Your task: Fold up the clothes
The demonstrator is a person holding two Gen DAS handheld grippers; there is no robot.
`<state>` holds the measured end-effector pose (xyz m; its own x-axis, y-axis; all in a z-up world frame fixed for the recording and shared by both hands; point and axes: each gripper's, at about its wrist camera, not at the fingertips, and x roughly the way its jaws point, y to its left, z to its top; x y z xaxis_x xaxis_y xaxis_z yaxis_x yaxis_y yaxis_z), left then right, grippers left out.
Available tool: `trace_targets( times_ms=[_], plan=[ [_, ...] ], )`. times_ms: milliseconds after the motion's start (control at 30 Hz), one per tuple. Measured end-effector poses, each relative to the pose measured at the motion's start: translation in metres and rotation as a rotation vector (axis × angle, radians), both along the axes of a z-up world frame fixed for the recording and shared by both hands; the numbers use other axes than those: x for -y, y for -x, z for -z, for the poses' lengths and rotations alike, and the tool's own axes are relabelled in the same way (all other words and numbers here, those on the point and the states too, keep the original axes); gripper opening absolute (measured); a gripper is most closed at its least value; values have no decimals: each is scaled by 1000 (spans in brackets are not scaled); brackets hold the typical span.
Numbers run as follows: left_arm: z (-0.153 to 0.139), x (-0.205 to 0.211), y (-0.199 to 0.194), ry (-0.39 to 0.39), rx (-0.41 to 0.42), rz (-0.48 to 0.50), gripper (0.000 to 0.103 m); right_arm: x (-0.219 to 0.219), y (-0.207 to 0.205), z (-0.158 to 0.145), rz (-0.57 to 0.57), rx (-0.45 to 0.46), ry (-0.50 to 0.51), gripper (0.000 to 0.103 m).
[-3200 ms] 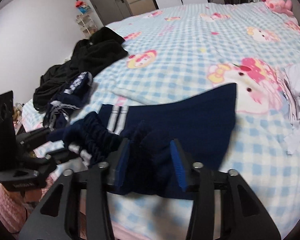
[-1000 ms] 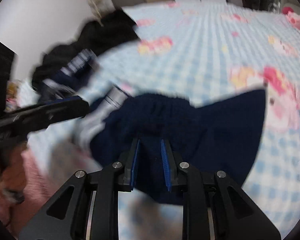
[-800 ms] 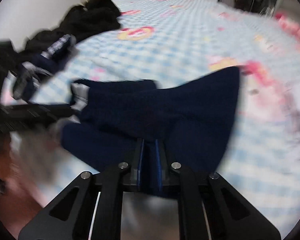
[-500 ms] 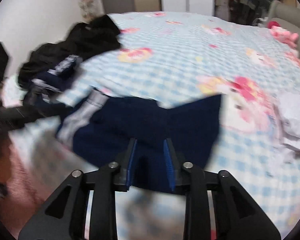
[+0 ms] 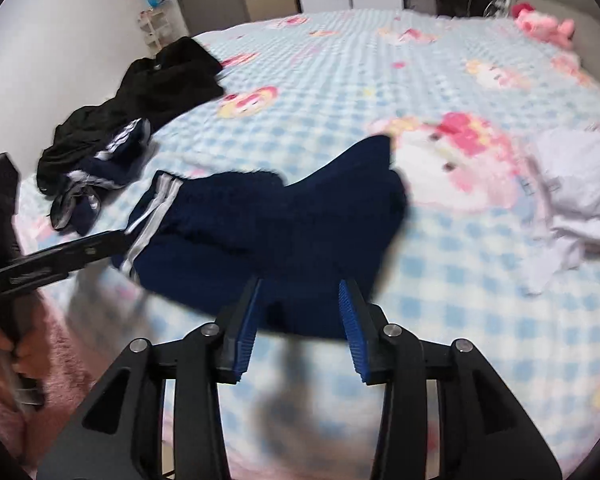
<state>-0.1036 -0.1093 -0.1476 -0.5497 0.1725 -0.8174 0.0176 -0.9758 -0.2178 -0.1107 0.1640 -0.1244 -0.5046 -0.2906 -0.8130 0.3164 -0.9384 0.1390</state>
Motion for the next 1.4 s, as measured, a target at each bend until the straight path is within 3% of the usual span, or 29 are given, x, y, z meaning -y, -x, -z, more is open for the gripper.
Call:
trace_targets(
  times_ms=[33,67,167,233,267,333,400,533,600,633,700,800,900,967,1133,1400],
  plan=[
    [7,-5,7,83,55,22,59,2,3,6,28,22,-48,38],
    [7,-4,9,82,71,41,59,3,5,12,56,44,-97,38],
    [-15,14,7,33,25,8,59,-20,7,-7,128,49,42,40],
    [-22,24,8,-49,-1,0,57,-22,10,-22,130,14,69,44],
    [-19,30,12,-146,10,11,58,-15,12,-24,95,3,58,49],
    [-2,28,24,-230,79,31,60,-4,18,-18,59,8,56,55],
    [13,14,34,-162,147,56,60,-1,25,-3,68,35,61,58],
    [20,5,46,-198,139,93,63,10,42,28,44,118,50,69],
    [23,0,52,-217,134,101,60,15,47,39,34,132,35,70],
    [24,-3,54,-226,132,98,46,17,48,38,37,128,41,69],
    [21,-11,54,-228,124,89,38,22,48,35,45,119,55,50],
    [12,-21,46,-211,81,90,29,25,40,23,35,81,66,34],
    [10,-23,40,-212,67,70,27,24,37,19,19,77,83,31],
    [5,-26,37,-213,64,59,25,26,39,21,8,95,59,24],
    [-32,-52,27,-217,-2,113,24,19,26,-12,-19,44,57,17],
    [-83,-154,53,-219,-72,282,24,-70,24,-67,111,-46,68,17]
  ],
)
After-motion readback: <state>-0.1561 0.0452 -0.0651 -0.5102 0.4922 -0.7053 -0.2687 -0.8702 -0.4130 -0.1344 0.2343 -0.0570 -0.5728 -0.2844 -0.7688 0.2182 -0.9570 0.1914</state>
